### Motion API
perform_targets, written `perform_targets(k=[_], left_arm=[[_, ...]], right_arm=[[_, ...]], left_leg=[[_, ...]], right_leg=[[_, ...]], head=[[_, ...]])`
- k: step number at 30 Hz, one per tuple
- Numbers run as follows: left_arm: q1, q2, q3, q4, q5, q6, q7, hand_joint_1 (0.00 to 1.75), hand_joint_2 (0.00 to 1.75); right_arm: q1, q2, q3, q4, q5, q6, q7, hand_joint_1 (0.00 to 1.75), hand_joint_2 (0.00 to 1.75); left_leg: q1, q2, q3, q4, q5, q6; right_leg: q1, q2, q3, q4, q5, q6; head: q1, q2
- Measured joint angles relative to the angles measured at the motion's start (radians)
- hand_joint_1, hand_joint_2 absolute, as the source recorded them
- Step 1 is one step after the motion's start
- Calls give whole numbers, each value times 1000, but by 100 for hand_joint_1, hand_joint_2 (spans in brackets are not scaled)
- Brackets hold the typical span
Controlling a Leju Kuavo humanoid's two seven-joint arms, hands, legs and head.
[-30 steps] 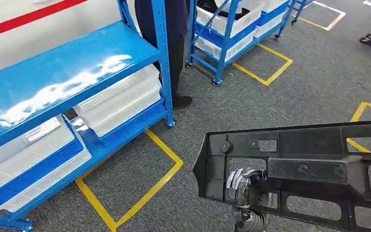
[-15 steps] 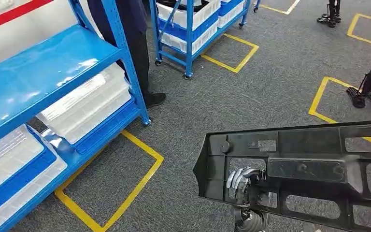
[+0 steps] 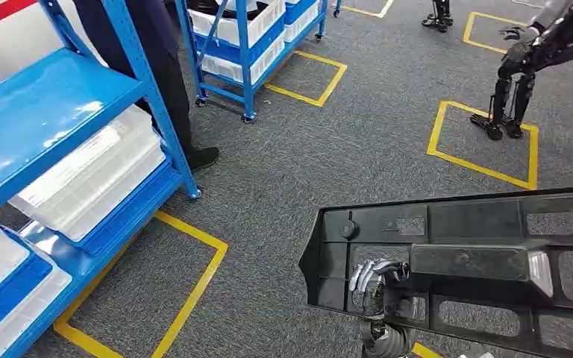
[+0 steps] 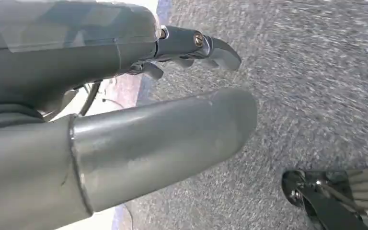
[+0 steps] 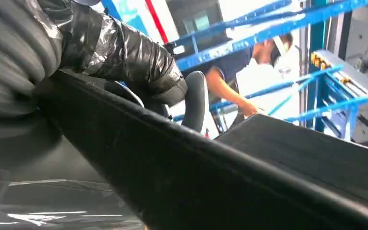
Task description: Take the parts from the cabinet and place them on the table.
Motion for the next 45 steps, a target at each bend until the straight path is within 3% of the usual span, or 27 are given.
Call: perform_targets(k=[1, 2, 6, 8, 9, 11, 12, 17, 19, 20, 23, 24, 25, 26, 28, 29, 30, 32, 33, 34, 38, 39, 40, 41, 43, 44, 45], left_arm=[[-1, 0, 2, 0, 1, -1, -2, 0, 0], [-1, 0, 4, 0, 1, -1, -2, 0, 0], [-6, -1, 7, 0, 3, -3, -5, 0, 0], [-6, -1, 8, 0, 4, -3, -6, 0, 0], [-3, -1, 9, 0, 3, -3, -6, 0, 0], [-1, -1, 11, 0, 3, -5, -3, 0, 0], [1, -1, 12, 0, 1, -5, -2, 0, 0], [0, -1, 12, 0, 0, -5, -2, 0, 0], [0, 0, 13, 0, -5, -5, -2, 0, 0], [-1, 4, 14, 0, -6, -5, -1, 0, 0], [-8, 3, 15, 0, -6, -5, -1, 0, 0], [-7, 0, 15, 0, -7, -6, -1, 0, 0], [-7, 1, 15, 0, -7, -6, 0, 0, 0], [-5, 1, 15, 0, -7, -6, 0, 0, 0], [0, 2, 15, 0, -7, -6, 0, 0, 0], [0, 3, 15, 0, -7, -6, 0, 0, 0], [-1, 4, 15, 0, -7, -6, 0, 0, 0], [-3, 3, 15, 0, -9, -6, 0, 0, 0], [-3, 3, 15, 0, -10, -6, 2, 0, 0], [-3, 4, 15, 0, -11, -6, 3, 0, 0], [-10, 4, 19, 0, -13, -5, 4, 0, 0], [-10, 5, 21, 0, -13, -5, 4, 0, 0], [-10, 5, 23, 0, -13, -5, 4, 0, 0], [-8, 5, 26, 0, -13, -5, 4, 0, 0], [-5, 5, 30, 0, -13, -6, 7, 0, 0], [-2, 5, 31, 0, -13, -6, 8, 0, 0], [-1, 5, 32, 0, -13, -6, 11, 0, 0]], right_arm=[[0, 1, -1, 0, 3, -1, 0, 175, 175], [0, 2, -2, 1, 8, -3, 1, 175, 175], [12, 13, -14, 1, 19, -8, 2, 175, 175], [15, 19, -18, 1, 28, -9, 2, 175, 175], [15, 20, -18, 1, 33, -8, 5, 175, 175], [18, 25, -21, 1, 42, -6, 12, 175, 175], [19, 27, -23, 1, 43, -2, 16, 175, 175], [19, 27, -24, 1, 43, 1, 17, 175, 175], [21, 33, -28, 1, 44, 14, 17, 175, 175], [21, 35, -30, 2, 46, 18, 17, 175, 175], [23, 37, -34, 2, 46, 18, 18, 175, 175], [23, 37, -36, 2, 46, 19, 18, 175, 175], [24, 39, -39, 2, 46, 19, 17, 175, 175], [24, 39, -39, 3, 46, 19, 18, 175, 175], [24, 39, -40, 5, 46, 21, 18, 175, 175], [24, 39, -41, 7, 46, 22, 18, 175, 175], [24, 39, -42, 8, 45, 23, 18, 175, 175], [25, 39, -42, 10, 43, 27, 20, 175, 175], [25, 39, -42, 10, 43, 30, 22, 175, 175], [23, 39, -42, 10, 41, 34, 26, 175, 175], [25, 41, -44, 14, 32, 45, 33, 175, 175], [26, 41, -44, 15, 32, 46, 33, 175, 175], [26, 41, -44, 15, 31, 47, 33, 175, 175], [25, 42, -44, 15, 31, 49, 33, 175, 175], [25, 41, -44, 18, 31, 52, 35, 175, 175], [25, 41, -44, 18, 31, 55, 37, 175, 175], [25, 41, -44, 20, 31, 57, 37, 175, 175]], left_leg=[[-1, 7, 1, 4, -2, -3], [-10, 15, -2, 11, -6, -9], [-8, 52, -1, 12, -3, -26], [-2, -35, -22, 64, -59, -39], [-1, -57, -51, 137, -108, -41], [-1, -68, -113, 288, -175, -44], [-1, -68, -123, 318, -177, -43], [-1, -69, -114, 306, -159, -41], [-1, -93, -8, 105, -48, -27], [-2, -150, 38, -4, -38, -17], [-8, -122, 39, -7, -26, -6], [4, -103, 43, -20, -16, 1], [1, -94, 40, -25, -10, 6], [-1, -80, 37, -25, -7, 12], [-4, -49, 28, -21, -7, 12], [-4, -35, 25, -18, -7, 11], [-4, -22, 22, -14, -8, 10], [-2, 1, 21, -9, -13, 4], [-1, 12, 23, -5, -16, -2], [-5, 21, 22, -3, -20, -8], [-5, 53, 28, -1, -22, -30], [1, 36, 23, 6, -33, -40], [3, -19, 16, 31, -58, -43], [3, -49, -7, 87, -98, -44], [3, -67, -76, 239, -171, -44], [3, -68, -105, 300, -186, -43], [3, -69, -109, 307, -172, -41]], right_leg=[[3, -37, 43, -76, 16, -5], [17, -69, 49, -105, 2, -8], [16, -24, 34, -108, 19, -37], [9, -8, 28, -110, 29, -50], [8, 1, 22, -110, 33, -55], [12, 27, 12, -109, 41, -58], [13, 40, 8, -108, 44, -58], [13, 51, 5, -107, 46, -56], [14, 87, 2, -101, 50, -51], [15, 112, -8, -94, 57, -40], [9, 142, -18, -99, 73, -15], [8, 131, -21, -87, 65, -15], [16, 79, -38, -56, 32, -12], [15, 52, -66, 4, -11, -8], [7, 27, -131, 158, -84, 0], [4, 24, -145, 195, -90, 2], [0, 20, -136, 186, -75, 5], [-7, 7, -57, 57, -7, 8], [-8, -22, 6, -48, 30, 8], [2, -68, 27, -94, 12, 5], [13, -21, 14, -98, 26, -22], [5, -11, 17, -106, 33, -33], [5, -3, 15, -107, 36, -38], [5, 5, 11, -107, 39, -43], [9, 28, 5, -106, 42, -49], [13, 43, 2, -105, 44, -51], [15, 58, 1, -104, 46, -51]], head=[[0, 0], [0, 0], [0, 0], [-1, 0], [0, 0], [0, 0], [0, 0], [0, 0], [0, 0], [0, 0], [0, 0], [0, 0], [2, 0], [1, 0], [1, 0], [2, 0], [2, 0], [2, 0], [2, 0], [2, 0], [2, 0], [1, 0], [1, 0], [1, 0], [1, 0], [1, 0], [1, 0]])
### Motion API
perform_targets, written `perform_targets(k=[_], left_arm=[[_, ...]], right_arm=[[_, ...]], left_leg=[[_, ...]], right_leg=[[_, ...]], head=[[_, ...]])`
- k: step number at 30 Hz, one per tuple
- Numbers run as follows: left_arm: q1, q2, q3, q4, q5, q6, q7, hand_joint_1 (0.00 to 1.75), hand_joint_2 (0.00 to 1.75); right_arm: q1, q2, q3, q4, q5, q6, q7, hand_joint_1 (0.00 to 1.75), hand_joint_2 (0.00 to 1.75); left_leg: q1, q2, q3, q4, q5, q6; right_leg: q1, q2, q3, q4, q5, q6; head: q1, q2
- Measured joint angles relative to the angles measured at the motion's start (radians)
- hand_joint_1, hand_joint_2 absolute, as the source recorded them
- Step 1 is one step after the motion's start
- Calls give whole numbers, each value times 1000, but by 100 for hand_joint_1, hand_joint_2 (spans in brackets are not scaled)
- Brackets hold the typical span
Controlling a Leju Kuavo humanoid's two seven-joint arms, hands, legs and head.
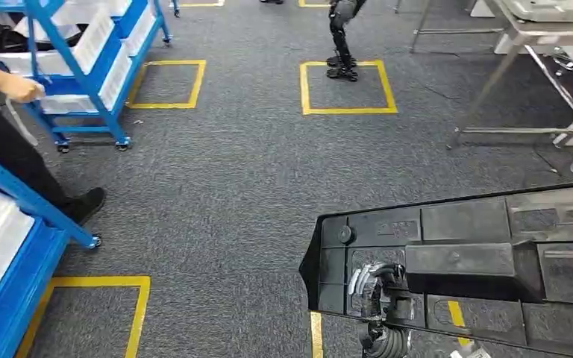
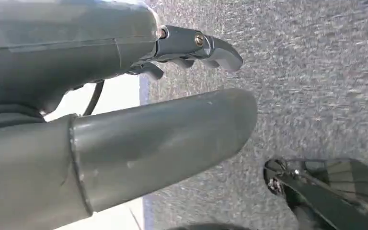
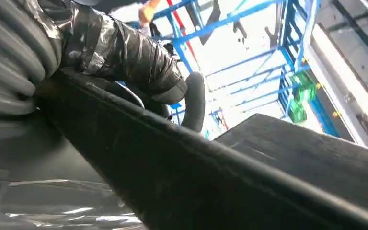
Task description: Take the parts from the cabinet and place them on the table.
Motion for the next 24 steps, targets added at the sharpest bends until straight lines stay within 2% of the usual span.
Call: perform_targets(k=[1, 2, 3, 4, 5, 6, 8, 9, 10, 11, 12, 13, 14, 15, 16, 17, 18, 19, 20, 21, 23, 24], left_arm=[[2, 0, 1, 0, 0, 0, 1, 0, 0], [2, 1, 1, 0, 0, 0, 3, 0, 0], [1, 3, 2, 0, 0, 0, 3, 0, 0], [2, 5, 2, 0, 1, 0, 4, 0, 0], [2, 6, 4, 0, 2, 0, 6, 0, 0], [0, 7, 5, 0, 2, 0, 6, 0, 0], [-4, 7, 5, 0, 2, 0, 9, 0, 0], [-3, 5, 6, 0, 2, 0, 9, 0, 0], [-4, 5, 6, 0, 2, -1, 9, 0, 0], [-3, 5, 6, 0, 2, -1, 9, 0, 0], [0, 5, 7, 0, 2, -1, 9, 0, 0], [2, 5, 8, 0, 2, -1, 9, 0, 0], [3, 6, 8, 0, 2, -1, 9, 0, 0], [3, 7, 8, 0, 2, -1, 10, 0, 0], [2, 7, 8, 0, 2, -1, 10, 0, 0], [0, 7, 8, 0, 2, -1, 10, 0, 0], [0, 6, 8, 0, 2, -2, 10, 0, 0], [0, 6, 9, 0, 2, -2, 10, 0, 0], [0, 6, 9, 0, 2, -2, 10, 0, 0], [0, 6, 9, 0, 2, -2, 10, 0, 0], [-7, 6, 9, 0, 2, -2, 10, 0, 0], [-9, 5, 9, 0, 2, -2, 10, 0, 0]], right_arm=[[0, 0, 0, 1, 0, 1, 0, 175, 175], [0, 0, 0, 2, 0, 2, 0, 175, 175], [0, 0, 0, 2, 0, 4, 0, 175, 175], [0, 0, 0, 2, 0, 5, 0, 175, 175], [-1, 0, 0, 4, 0, 7, 0, 175, 175], [-1, 0, 0, 5, 1, 10, 0, 175, 175], [0, 0, -1, 5, 1, 12, 0, 175, 175], [0, 0, -1, 5, 1, 13, 0, 175, 175], [2, 0, -3, 6, 1, 13, 0, 175, 175], [1, -1, -3, 6, 1, 14, -1, 175, 175], [0, -1, -2, 7, 1, 17, 0, 175, 175], [0, -1, -2, 10, 2, 19, 0, 175, 175], [0, -1, -2, 11, 2, 19, 0, 175, 175], [0, -1, -3, 14, 2, 19, 0, 175, 175], [0, -1, -3, 15, 2, 20, 0, 175, 175], [0, -1, -3, 16, 2, 20, 0, 175, 175], [0, -1, -3, 16, 2, 20, 0, 175, 175], [0, -1, -3, 16, 2, 21, 0, 175, 175], [-1, -1, -3, 17, 2, 21, 0, 175, 175], [-1, 0, -3, 17, 2, 22, 0, 175, 175], [0, -1, -3, 18, 2, 22, 0, 175, 175], [0, -1, -3, 18, 2, 22, 0, 175, 175]], left_leg=[[0, -2, 16, -37, 34, 5], [-1, -10, 52, -113, 83, 12], [-3, -31, 95, -206, 131, 19], [-3, -82, 121, -271, 144, 27], [-3, -101, 126, -290, 139, 29], [-6, -92, 129, -295, 138, 28], [-11, -72, 133, -299, 143, 34], [-1, -57, 132, -318, 155, 41], [-1, -37, 139, -327, 163, 44], [-1, -27, 138, -332, 167, 51], [-4, -10, 134, -332, 168, 54], [-5, 7, 132, -330, 168, 54], [-5, 23, 130, -330, 167, 54], [-5, 38, 129, -329, 167, 53], [-4, 52, 128, -328, 166, 51], [-3, 64, 129, -326, 163, 47], [0, 75, 129, -322, 160, 42], [0, 85, 133, -317, 154, 35], [-6, 93, 128, -310, 148, 25], [-6, 99, 131, -310, 146, 20], [-3, 116, 140, -313, 148, 11], [-2, 125, 143, -313, 146, 5]], right_leg=[[2, 15, 0, 2, 1, 0], [3, 30, 1, 4, 1, 1], [3, 42, 1, 6, 1, 1], [0, 51, -1, 8, 2, 3], [4, 62, -6, 13, 5, 9], [-2, 74, -14, 13, 10, 17], [-8, 98, -19, 6, 20, 32], [-1, 113, -21, 5, 25, 42], [1, 64, -29, 22, 7, 40], [3, 15, -48, 64, -29, 42], [0, -13, -83, 140, -75, 47], [-5, -27, -116, 217, -111, 51], [-10, -32, -141, 274, -131, 56], [-16, -36, -146, 290, -127, 61], [-22, -41, -126, 260, -103, 66], [-26, -48, -86, 194, -68, 69], [-29, -63, -33, 105, -31, 71], [-28, -101, 19, 17, -9, 71], [-16, -116, 23, 3, -21, 64], [-15, -101, 21, 2, -18, 54], [-8, -84, 15, 4, -19, 44], [-11, -74, 13, -1, -15, 36]], head=[[0, 0], [0, 0], [0, 0], [0, 0], [0, 0], [0, 0], [0, 0], [0, 0], [0, 0], [2, 0], [2, 0], [1, 0], [2, 0], [1, 0], [2, 0], [1, 0], [1, 0], [2, 0], [1, 0], [1, 0], [1, 0], [1, 0]])
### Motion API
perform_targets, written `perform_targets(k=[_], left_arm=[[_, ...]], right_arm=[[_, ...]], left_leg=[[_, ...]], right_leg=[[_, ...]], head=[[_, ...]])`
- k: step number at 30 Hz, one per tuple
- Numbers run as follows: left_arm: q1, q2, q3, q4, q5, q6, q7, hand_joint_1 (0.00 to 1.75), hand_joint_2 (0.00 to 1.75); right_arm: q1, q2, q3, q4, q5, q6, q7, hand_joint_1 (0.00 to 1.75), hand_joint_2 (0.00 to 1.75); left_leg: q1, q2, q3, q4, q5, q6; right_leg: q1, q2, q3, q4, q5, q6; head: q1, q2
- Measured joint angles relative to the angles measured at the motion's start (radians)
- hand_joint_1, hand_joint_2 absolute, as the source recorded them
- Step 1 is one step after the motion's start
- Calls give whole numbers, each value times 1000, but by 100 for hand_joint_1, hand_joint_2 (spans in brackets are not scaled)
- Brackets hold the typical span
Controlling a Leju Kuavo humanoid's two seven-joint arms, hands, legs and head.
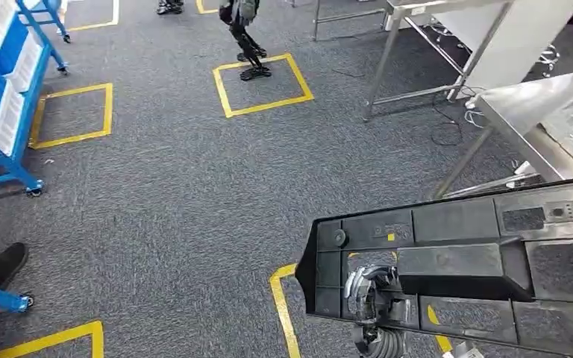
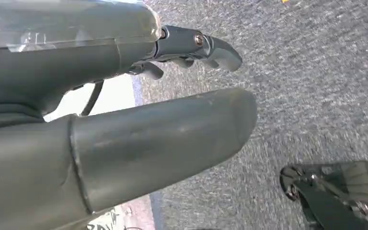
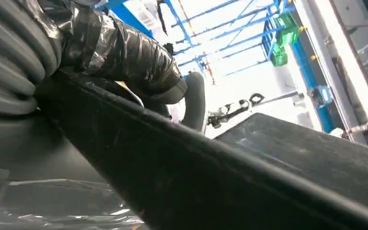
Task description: Take the parts from the cabinet and place them on the table.
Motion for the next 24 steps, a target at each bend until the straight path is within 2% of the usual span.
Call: perform_targets(k=[1, 2, 3, 4, 5, 6, 7, 8, 9, 10, 11, 12, 15, 16, 17, 18, 19, 20, 21, 22, 23, 24], left_arm=[[-2, 0, 0, 0, 0, 0, 0, 0, 0], [-1, 0, 0, 0, 0, 0, 0, 0, 0], [0, 0, 0, 0, 0, 0, 0, 0, 0], [2, 0, 0, 0, 0, 0, 1, 0, 0], [4, 0, 0, 0, 0, 0, 2, 0, 0], [7, 0, 0, 0, 0, 0, 2, 0, 0], [9, 0, 1, 0, 0, 0, 2, 0, 0], [11, 0, 1, 0, 0, 0, 3, 0, 0], [11, 0, 2, 0, 0, 0, 3, 0, 0], [11, 0, 3, 0, 0, 0, 3, 0, 0], [13, 3, 5, 0, 0, 0, 3, 0, 0], [12, 3, 6, 0, 0, 0, 3, 0, 0], [5, 3, 8, 0, 0, 0, 2, 0, 0], [6, -1, 8, 0, 0, 0, 3, 0, 0], [6, -1, 8, 0, 0, 0, 3, 0, 0], [8, -1, 9, 0, 0, 0, 3, 0, 0], [11, -1, 10, 0, 0, 0, 3, 0, 0], [13, -1, 11, 0, 0, 0, 3, 0, 0], [14, 0, 12, 0, 0, 0, 3, 0, 0], [13, 0, 13, 0, 0, 0, 3, 0, 0], [11, 0, 14, 0, 0, 0, 3, 0, 0], [10, 0, 14, 0, 0, -1, 3, 0, 0]], right_arm=[[1, 0, 0, 0, 0, 0, 0, 175, 175], [0, 0, 0, 0, 0, 0, 0, 175, 175], [1, 0, 0, 0, 0, 0, 0, 175, 175], [1, 0, 0, 1, 0, 0, 0, 175, 175], [0, 0, 0, 2, 0, 0, 0, 175, 175], [0, 0, 0, 3, 0, 0, 0, 175, 175], [0, 0, 0, 3, 0, 0, 0, 175, 175], [0, 0, 0, 3, 0, 0, 0, 175, 175], [0, 0, 0, 3, 0, 0, 0, 175, 175], [0, 0, 0, 3, 0, 0, 0, 175, 175], [0, 0, 0, 3, 0, 0, 0, 175, 175], [0, 0, 0, 3, 0, 0, 0, 175, 175], [1, 0, 0, 3, 0, 0, 0, 175, 175], [1, 0, 0, 3, 0, 0, 0, 175, 175], [1, 0, -1, 3, 0, 0, 0, 175, 175], [1, 0, -2, 3, 0, 0, -1, 175, 175], [0, -1, -2, 4, 0, 0, -1, 175, 175], [0, -1, -2, 5, 0, 0, -1, 175, 175], [0, -1, -3, 6, 0, 0, -1, 175, 175], [1, -1, -3, 7, 0, 0, -1, 175, 175], [1, -1, -5, 8, 0, 0, -1, 175, 175], [1, -1, -6, 9, 0, 0, -1, 175, 175]], left_leg=[[6, -32, -3, 7, -14, -10], [8, -81, -16, 42, -44, -10], [8, -106, -44, 103, -82, -10], [7, -121, -84, 190, -124, -9], [7, -125, -124, 272, -154, -9], [7, -126, -149, 321, -161, -8], [7, -126, -152, 320, -141, -5], [7, -129, -132, 270, -99, -1], [7, -137, -98, 190, -49, 4], [7, -160, -57, 95, -1, 9], [7, -214, -35, 39, 4, 15], [9, -219, -29, 13, 0, 15], [-1, -189, -27, 18, 4, 24], [13, -172, -24, 2, 15, 35], [10, -157, -24, -3, 19, 40], [9, -144, -25, -3, 20, 45], [7, -130, -27, -3, 20, 46], [6, -115, -27, -3, 20, 46], [5, -99, -28, -3, 19, 47], [5, -84, -28, -2, 18, 46], [6, -69, -27, -2, 16, 44], [6, -59, -25, -1, 14, 41]], right_leg=[[-7, 10, 5, -7, 6, -9], [-7, 17, 4, -8, 8, -16], [-7, 25, 2, -8, 9, -19], [-4, 36, 0, -8, 11, -22], [-2, 49, -2, -8, 11, -23], [1, 63, -2, -7, 12, -24], [2, 79, -1, -6, 12, -24], [3, 95, 0, -4, 12, -24], [3, 109, 2, -2, 12, -24], [3, 123, 3, 0, 11, -23], [2, 131, 0, 2, 12, -20], [5, 146, -8, 9, 12, -13], [-5, 178, -17, 0, 25, 9], [-1, 173, -20, 6, 22, 12], [3, 115, -30, 25, 2, 14], [3, 70, -58, 83, -41, 16], [1, 52, -91, 155, -80, 21], [-1, 44, -125, 232, -114, 24], [-4, 41, -152, 290, -131, 28], [-8, 39, -158, 307, -124, 31], [-11, 34, -136, 267, -92, 35], [-14, 26, -95, 197, -53, 36]], head=[[0, 0], [0, 0], [-1, 0], [-1, 0], [0, 0], [0, 0], [0, 0], [0, 0], [0, 0], [0, 0], [0, 0], [0, 0], [0, 0], [0, 0], [1, 0], [0, 0], [2, 0], [0, 0], [1, 0], [1, 0], [1, 0], [1, 0]])
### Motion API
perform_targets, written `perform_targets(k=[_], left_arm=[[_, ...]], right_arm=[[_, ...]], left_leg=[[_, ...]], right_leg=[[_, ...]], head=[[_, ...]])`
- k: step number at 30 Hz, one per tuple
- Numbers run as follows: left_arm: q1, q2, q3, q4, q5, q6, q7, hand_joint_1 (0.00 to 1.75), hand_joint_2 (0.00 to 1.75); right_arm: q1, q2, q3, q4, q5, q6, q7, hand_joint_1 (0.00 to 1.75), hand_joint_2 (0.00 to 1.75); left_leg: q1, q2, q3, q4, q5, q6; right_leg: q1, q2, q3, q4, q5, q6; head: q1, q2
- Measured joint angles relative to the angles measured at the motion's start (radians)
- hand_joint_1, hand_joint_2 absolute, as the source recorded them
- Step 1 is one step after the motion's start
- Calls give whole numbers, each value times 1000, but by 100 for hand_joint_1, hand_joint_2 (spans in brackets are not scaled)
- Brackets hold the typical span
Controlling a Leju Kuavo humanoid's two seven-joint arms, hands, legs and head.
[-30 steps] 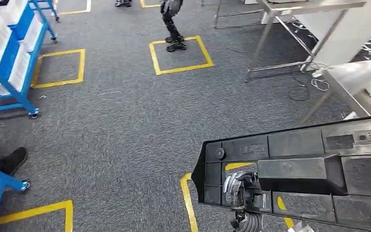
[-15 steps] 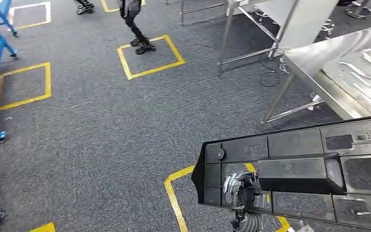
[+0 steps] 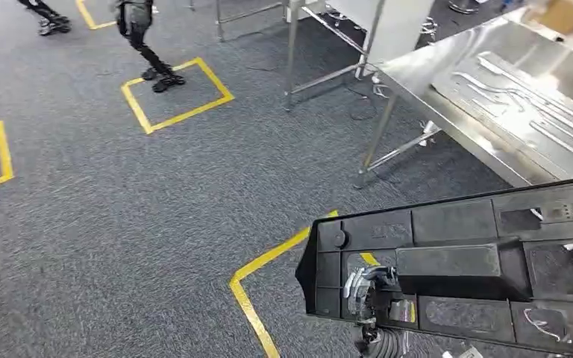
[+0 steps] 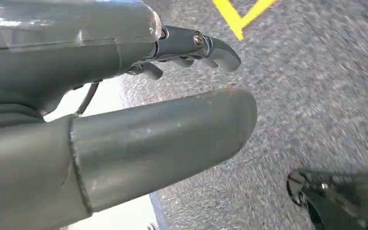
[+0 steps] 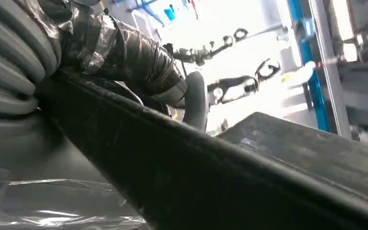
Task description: Take the parts from the cabinet and place them on the table.
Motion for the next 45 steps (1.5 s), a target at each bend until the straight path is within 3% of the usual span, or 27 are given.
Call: perform_targets(k=[1, 2, 3, 7, 9, 10, 12, 13, 15, 17, 18, 19, 22, 23, 24, 25, 27, 29, 31, 32, 33, 37, 38, 40, 41, 43, 45], left_arm=[[0, -2, 0, 0, 0, 0, 0, 0, 0], [0, -2, 0, 0, 0, -1, 1, 0, 0], [1, -2, 1, 0, 0, -1, 1, 0, 0], [-6, -2, 1, 0, 0, -1, 2, 0, 0], [-6, -2, 1, 0, 0, -1, 2, 0, 0], [-4, -2, 1, 0, -1, -1, 2, 0, 0], [1, -2, 1, 0, -1, -1, 2, 0, 0], [2, -2, 1, 0, -1, -2, 2, 0, 0], [3, -2, 2, 0, -1, -2, 5, 0, 0], [1, -2, 2, 0, -1, -2, 4, 0, 0], [3, -1, 2, 0, -1, -2, 4, 0, 0], [3, -1, 2, 0, -1, -2, 4, 0, 0], [-3, -1, 2, 0, -2, -3, 3, 0, 0], [-2, -7, 2, 1, -2, -4, 3, 0, 0], [-2, -5, 2, 0, -3, -4, 3, 0, 0], [-1, -5, 2, 0, -3, -5, 2, 0, 0], [3, -5, 2, 0, -3, -5, 2, 0, 0], [3, -5, 2, 0, -4, -5, 2, 0, 0], [1, -5, 3, 0, -5, -5, 2, 0, 0], [0, -6, 3, 0, -5, -6, 2, 0, 0], [1, -6, 3, 0, -5, -6, 2, 0, 0], [-5, -6, 4, 0, -3, -6, 2, 0, 0], [-7, -6, 5, 0, -3, -6, 3, 0, 0], [-7, -6, 5, 0, -3, -6, 4, 0, 0], [-4, -5, 6, 0, -2, -6, 5, 0, 0], [-2, -6, 8, 1, -2, -7, 8, 0, 0], [1, -5, 8, 0, -2, -8, 9, 0, 0]], right_arm=[[0, 0, -1, 0, 0, 0, 0, 175, 175], [0, 0, -1, 0, 0, 0, 0, 175, 175], [0, 0, -2, 1, 0, 1, 1, 175, 175], [2, 2, -3, 2, 1, 1, 1, 175, 175], [3, 2, -3, 2, 2, 1, 0, 175, 175], [3, 2, -3, 2, 2, 2, 1, 175, 175], [3, 2, -3, 3, 2, 3, 1, 175, 175], [3, 2, -3, 4, 3, 3, 1, 175, 175], [3, 2, -3, 5, 4, 4, 1, 175, 175], [3, 2, -3, 5, 7, 6, 1, 175, 175], [3, 2, -3, 5, 11, 6, 1, 175, 175], [3, 2, -3, 5, 16, 7, 3, 175, 175], [4, 2, -3, 5, 19, 8, 3, 175, 175], [4, 2, -3, 3, 22, 8, 4, 175, 175], [6, 2, -4, 3, 23, 8, 5, 175, 175], [6, 2, -4, 3, 24, 9, 6, 175, 175], [5, 2, -4, 3, 29, 9, 13, 175, 175], [5, 2, -4, 6, 32, 9, 13, 175, 175], [5, 2, -4, 6, 32, 9, 14, 175, 175], [5, 2, -4, 6, 34, 9, 14, 175, 175], [4, 2, -4, 6, 35, 9, 14, 175, 175], [4, 3, -3, 8, 36, 9, 15, 175, 175], [4, 3, -2, 8, 36, 9, 15, 175, 175], [4, 4, -2, 8, 36, 9, 14, 175, 175], [3, 4, -2, 9, 36, 9, 15, 175, 175], [3, 4, -1, 10, 36, 9, 15, 175, 175], [3, 4, -1, 11, 36, 8, 15, 175, 175]], left_leg=[[1, 11, 4, 2, -4, -4], [-2, 19, 9, 4, -9, -10], [-9, 27, 8, 9, -14, -18], [-7, 65, 22, 7, -21, -37], [0, -26, 5, 51, -62, -45], [1, -56, -32, 136, -112, -45], [1, -68, -103, 282, -171, -46], [1, -68, -122, 317, -173, -45], [1, -69, -104, 260, -109, -41], [2, -99, -35, 90, -9, -34], [5, -153, -17, 51, -16, -28], [5, -161, -13, 26, -17, -29], [-4, -132, -12, 32, -14, -19], [8, -114, -9, 17, -5, -8], [7, -102, -7, 12, -2, -3], [6, -90, -8, 11, 0, 3], [2, -62, -10, 12, -2, 5], [2, -31, -10, 13, -4, 5], [2, -6, -5, 14, -9, 2], [2, 5, 0, 14, -12, -2], [0, 15, 5, 15, -16, -7], [-7, 50, 16, 12, -22, -25], [-6, 59, 18, 13, -30, -33], [1, -34, -9, 84, -84, -39], [1, -53, -43, 157, -122, -41], [1, -66, -118, 305, -175, -44], [1, -67, -125, 299, -130, -42]], right_leg=[[-1, -18, 55, -99, 42, -1], [1, -66, 100, -179, 60, -6], [17, -94, 106, -194, 47, -12], [14, -38, 98, -199, 53, -35], [8, -21, 99, -203, 58, -49], [9, -7, 98, -203, 59, -53], [12, 19, 97, -202, 59, -57], [14, 34, 97, -200, 59, -57], [15, 65, 98, -197, 59, -57], [14, 93, 98, -191, 58, -54], [12, 101, 95, -189, 57, -50], [17, 114, 86, -180, 57, -43], [9, 145, 79, -191, 70, -23], [12, 147, 76, -185, 67, -19], [16, 88, 66, -163, 45, -16], [16, 50, 41, -110, 8, -13], [14, 18, -26, 35, -61, -6], [9, 11, -54, 97, -65, -1], [7, -1, 8, -13, 4, -1], [8, -26, 64, -113, 48, -4], [14, -77, 103, -189, 51, -11], [29, -43, 96, -193, 52, -28], [17, -28, 103, -205, 59, -38], [13, -12, 105, -209, 63, -52], [13, -2, 103, -209, 63, -53], [15, 25, 101, -206, 63, -54], [16, 56, 103, -203, 62, -54]], head=[[0, 0], [0, 0], [0, 0], [-1, 0], [-1, 0], [-1, 0], [-1, 0], [-1, 0], [-1, 0], [-1, 0], [-1, 0], [0, 0], [-1, 0], [-1, 0], [1, 0], [-1, 0], [-1, 0], [0, 0], [0, 0], [0, 0], [0, 0], [0, 0], [0, 0], [-1, 0], [-1, 0], [0, 0], [0, 0]])
